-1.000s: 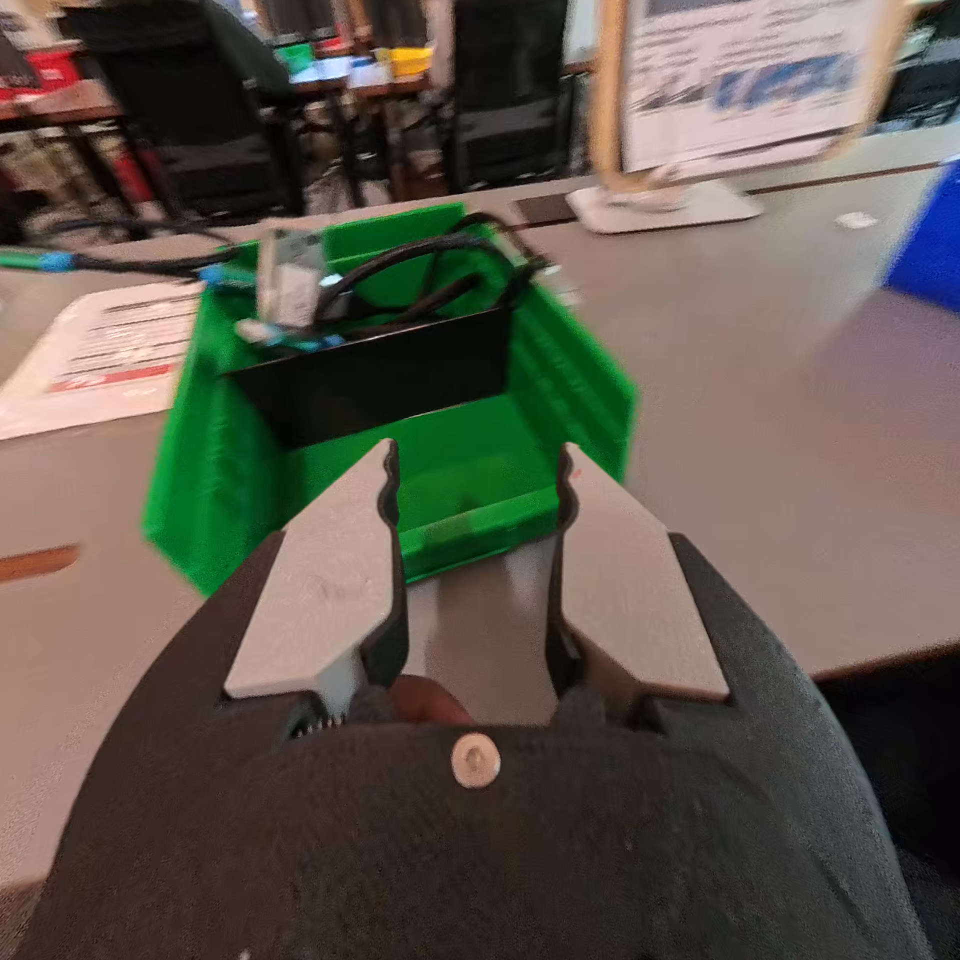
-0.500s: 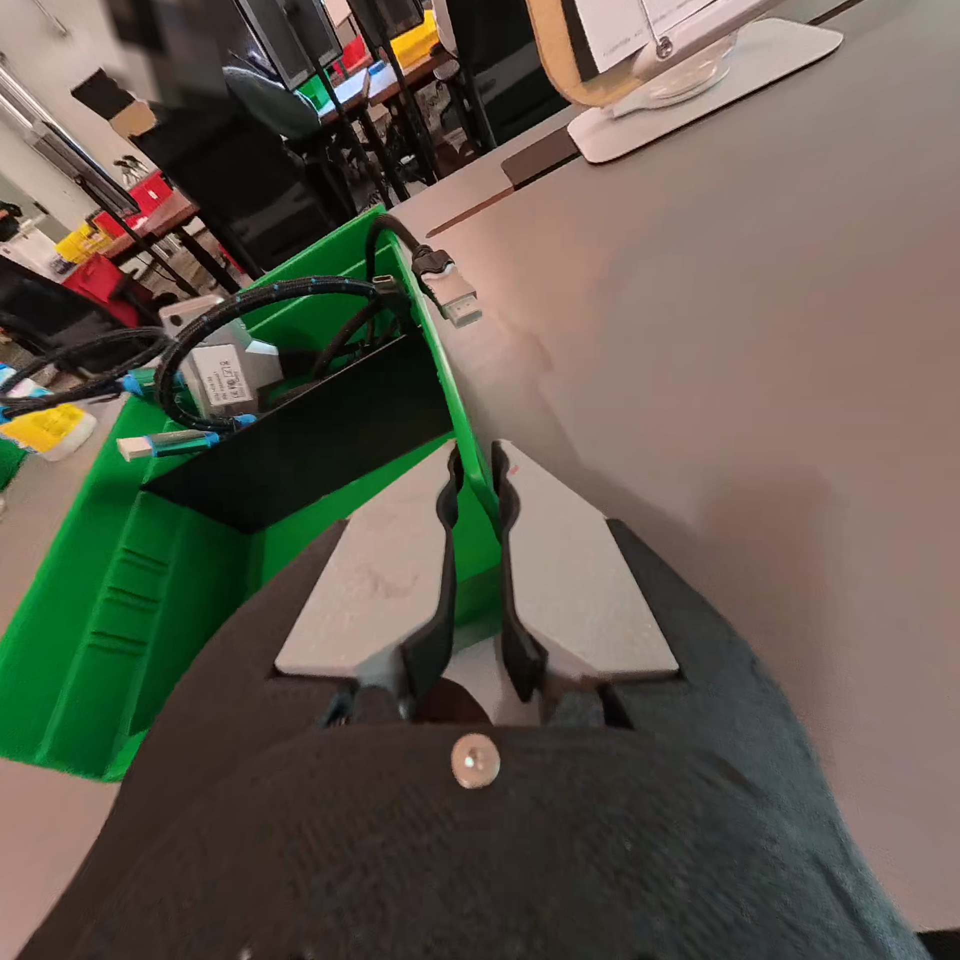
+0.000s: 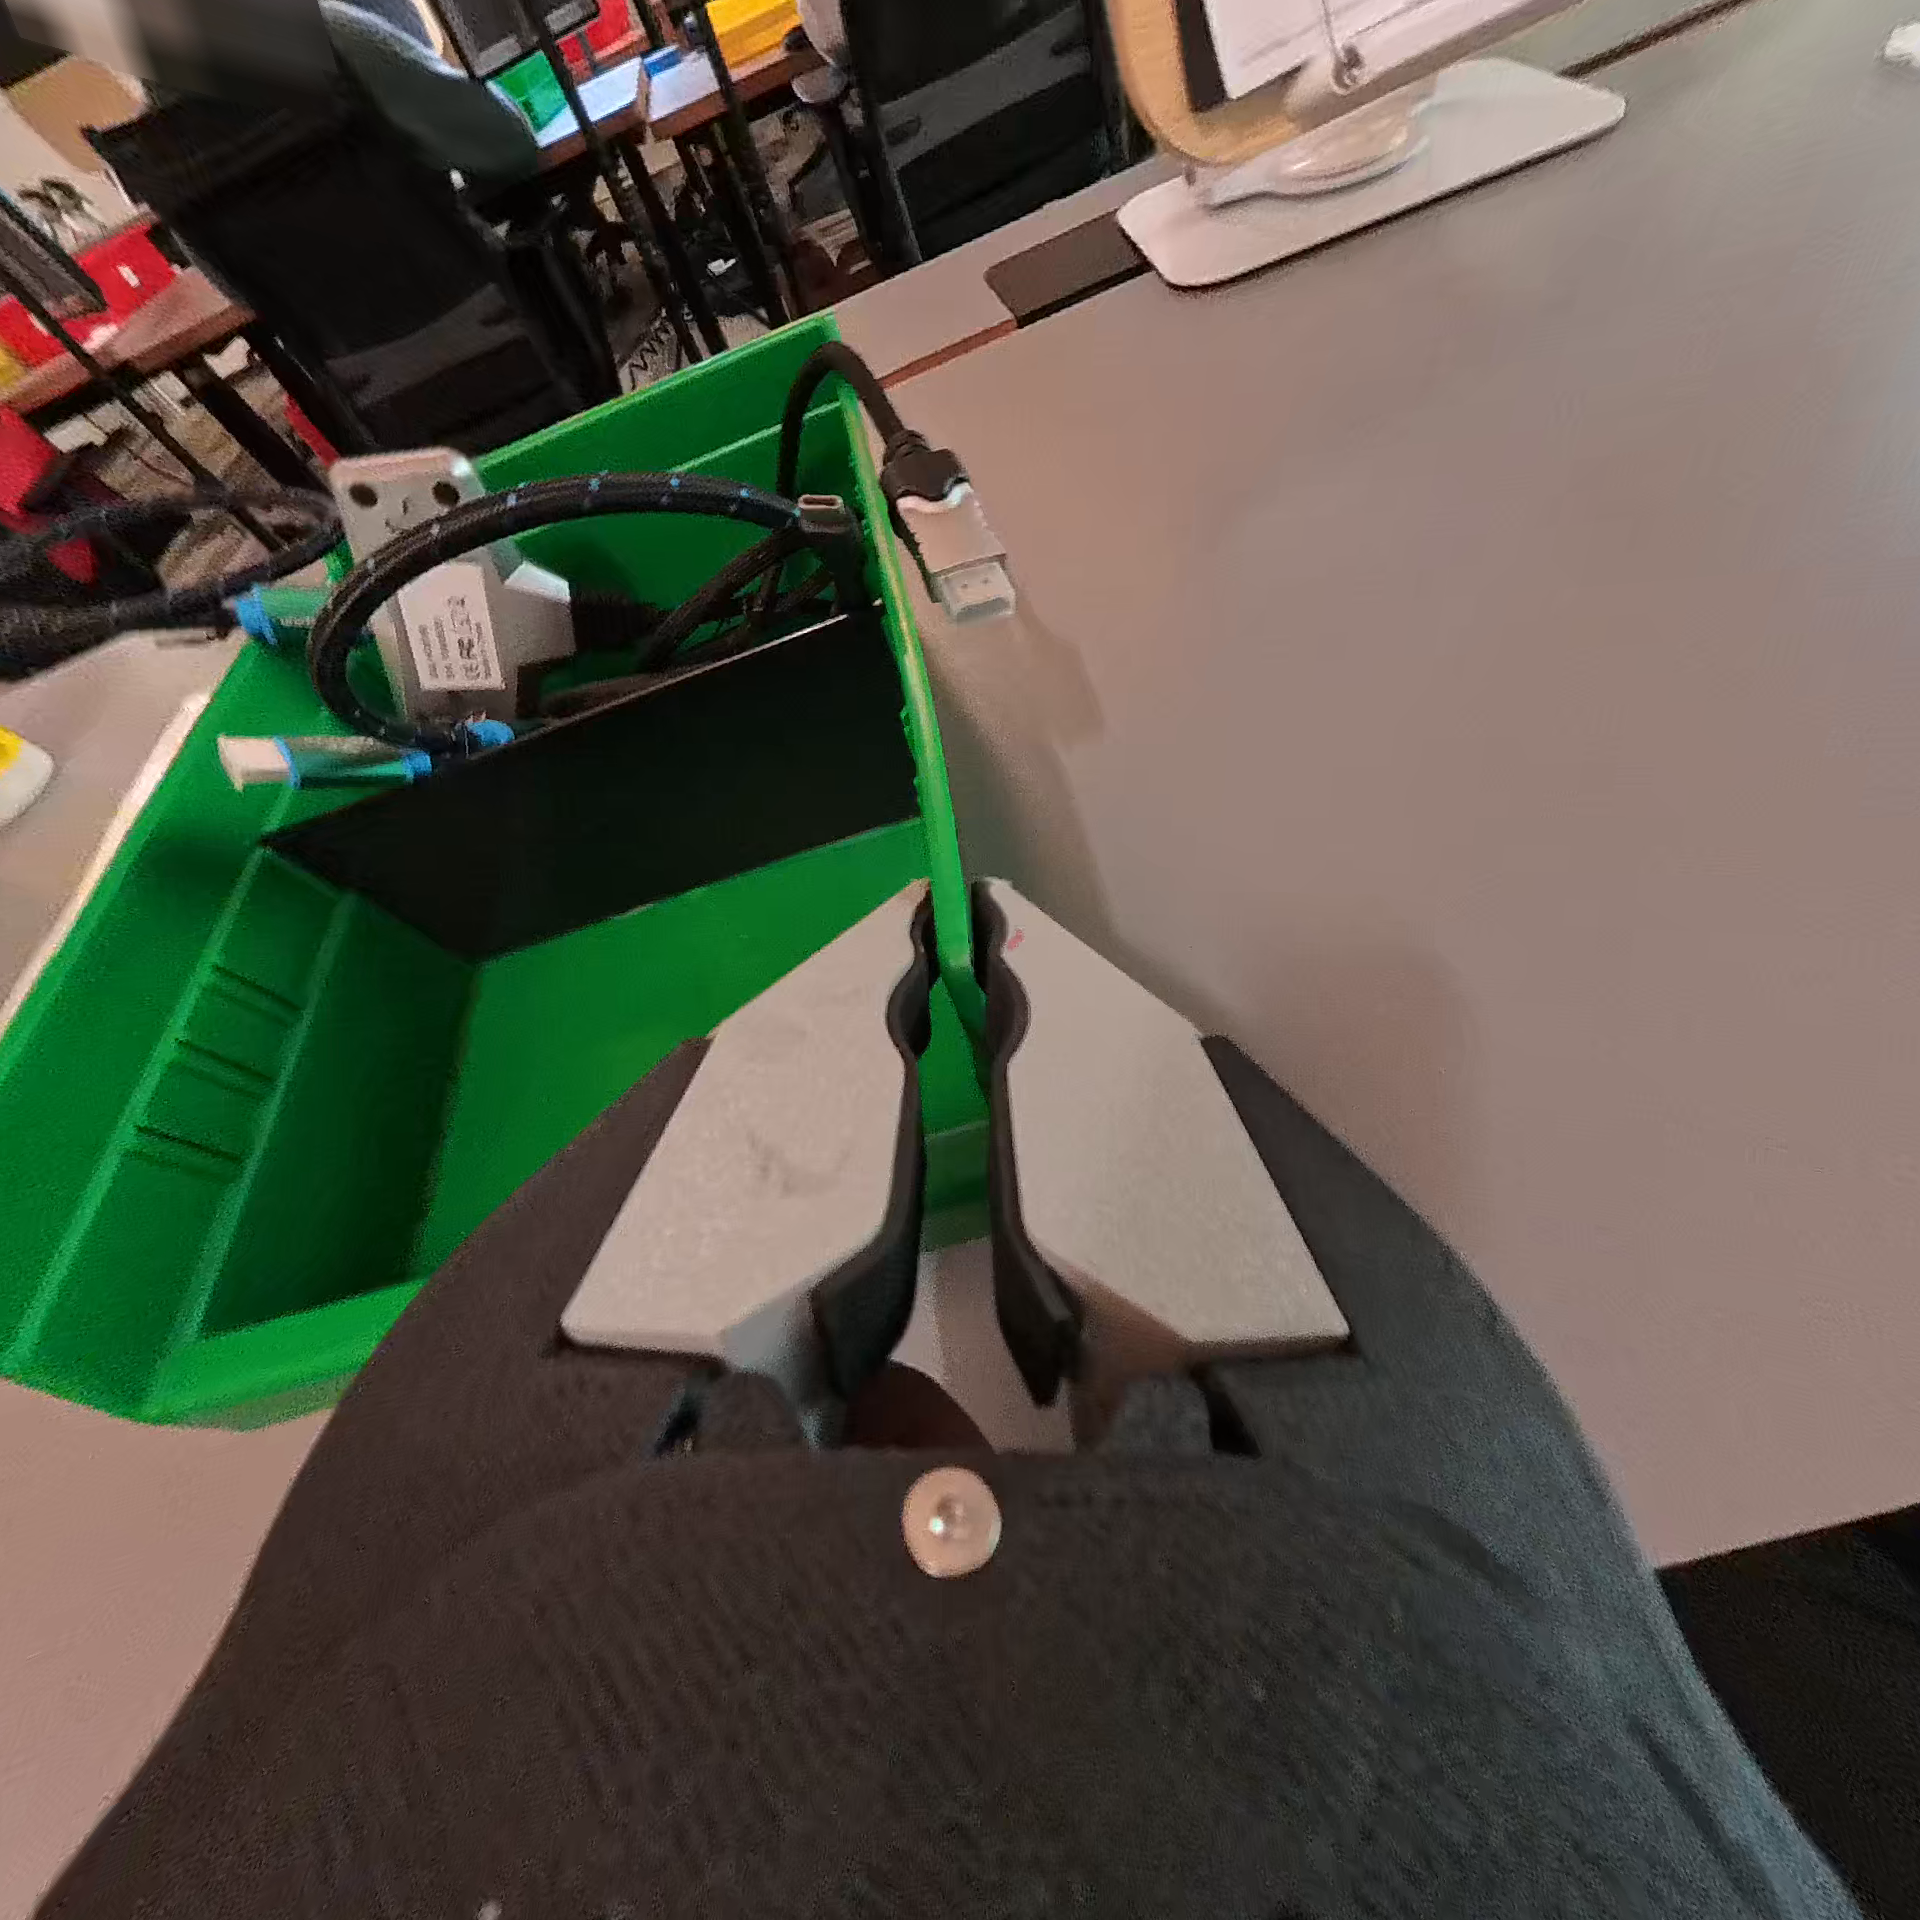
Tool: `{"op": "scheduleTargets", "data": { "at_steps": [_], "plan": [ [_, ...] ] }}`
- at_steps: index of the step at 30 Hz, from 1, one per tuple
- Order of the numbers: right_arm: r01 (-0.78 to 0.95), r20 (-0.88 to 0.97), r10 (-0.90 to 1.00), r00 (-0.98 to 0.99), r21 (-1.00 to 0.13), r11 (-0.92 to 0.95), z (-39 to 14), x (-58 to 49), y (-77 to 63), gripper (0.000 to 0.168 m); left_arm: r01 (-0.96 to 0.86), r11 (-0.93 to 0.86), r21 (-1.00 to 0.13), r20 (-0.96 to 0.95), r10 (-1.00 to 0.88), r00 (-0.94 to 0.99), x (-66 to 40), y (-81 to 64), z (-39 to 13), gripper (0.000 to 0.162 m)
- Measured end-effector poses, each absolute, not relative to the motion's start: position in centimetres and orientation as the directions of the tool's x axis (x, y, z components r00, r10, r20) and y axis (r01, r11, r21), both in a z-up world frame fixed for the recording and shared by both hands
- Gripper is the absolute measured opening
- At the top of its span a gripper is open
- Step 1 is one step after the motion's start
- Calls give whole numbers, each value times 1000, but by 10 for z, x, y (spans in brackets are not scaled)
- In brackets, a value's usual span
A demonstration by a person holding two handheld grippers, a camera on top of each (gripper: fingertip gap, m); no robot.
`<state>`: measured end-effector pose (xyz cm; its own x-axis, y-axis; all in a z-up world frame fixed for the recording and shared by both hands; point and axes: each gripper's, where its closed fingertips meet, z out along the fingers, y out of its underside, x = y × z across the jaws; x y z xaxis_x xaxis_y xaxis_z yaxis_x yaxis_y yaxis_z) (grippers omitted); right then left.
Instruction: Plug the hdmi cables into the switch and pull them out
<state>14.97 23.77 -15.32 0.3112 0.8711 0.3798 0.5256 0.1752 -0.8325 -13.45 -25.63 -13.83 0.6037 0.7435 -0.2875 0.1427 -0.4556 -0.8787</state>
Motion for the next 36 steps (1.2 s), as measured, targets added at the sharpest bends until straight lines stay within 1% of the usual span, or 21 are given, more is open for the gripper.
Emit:
{"op": "scheduleTargets", "data": {
  "at_steps": [3, 8, 11, 13, 15, 16, 18, 21, 23, 25, 27, 29, 32, 34, 36],
  "plan": [
    [526, 359, 878, 315, -836, 154, -154, 137, 257, 6, 104, -517, -849, -362, 714, 599, -128, -243, -139, 5],
    [542, 325, 896, 302, -832, 119, -154, 110, 279, 5, 119, -482, -868, -308, 712, 631, -118, -225, -139, 8],
    [536, 340, 884, 322, -835, 126, -150, 102, 281, 6, 118, -482, -868, -294, 691, 660, -109, -215, -138, 10],
    [495, 370, 860, 351, -853, 165, -136, 104, 278, 11, 88, -433, -897, -256, 673, 694, -100, -211, -120, 13],
    [437, 375, 857, 353, -876, 203, -116, 108, 266, 13, 57, -324, -944, -192, 683, 705, -92, -218, -87, 15],
    [408, 361, 870, 336, -888, 211, -107, 110, 257, 13, 48, -272, -961, -161, 691, 705, -89, -225, -71, 19],
    [363, 313, 911, 269, -909, 205, -92, 108, 234, 13, 34, -192, -981, -116, 719, 686, -88, -246, -45, 21],
    [367, 201, 977, 73, -916, 161, -87, 94, 184, 9, 42, -147, -988, -88, 771, 630, -96, -274, -37, 24],
    [399, 111, 988, -105, -905, 144, -94, 79, 140, 15, 107, -164, -981, -68, 798, 599, -107, -284, -52, 35],
    [437, 56, 965, -256, -884, 167, -107, 61, 101, 23, 194, -199, -961, -46, 802, 595, -114, -285, -73, 56],
    [448, 44, 950, -310, -874, 187, -122, 36, 83, 27, 257, -265, -929, -59, 795, 603, -116, -282, -93, 75],
    [489, 25, 942, -335, -850, 196, -146, 14, 75, 28, 283, -335, -899, -106, 793, 600, -117, -283, -108, 87],
    [541, -22, 929, -369, -818, 195, -177, -7, 66, 30, 285, -353, -891, -130, 800, 586, -121, -287, -114, 88],
    [497, 28, 929, -369, -839, 223, -186, -17, 66, 29, 290, -338, -895, -119, 809, 575, -125, -291, -114, 89],
    [496, 55, 926, -373, -832, 249, -191, -22, 68, 30, 285, -328, -900, -126, 824, 552, -131, -298, -113, 89]
  ]
}}
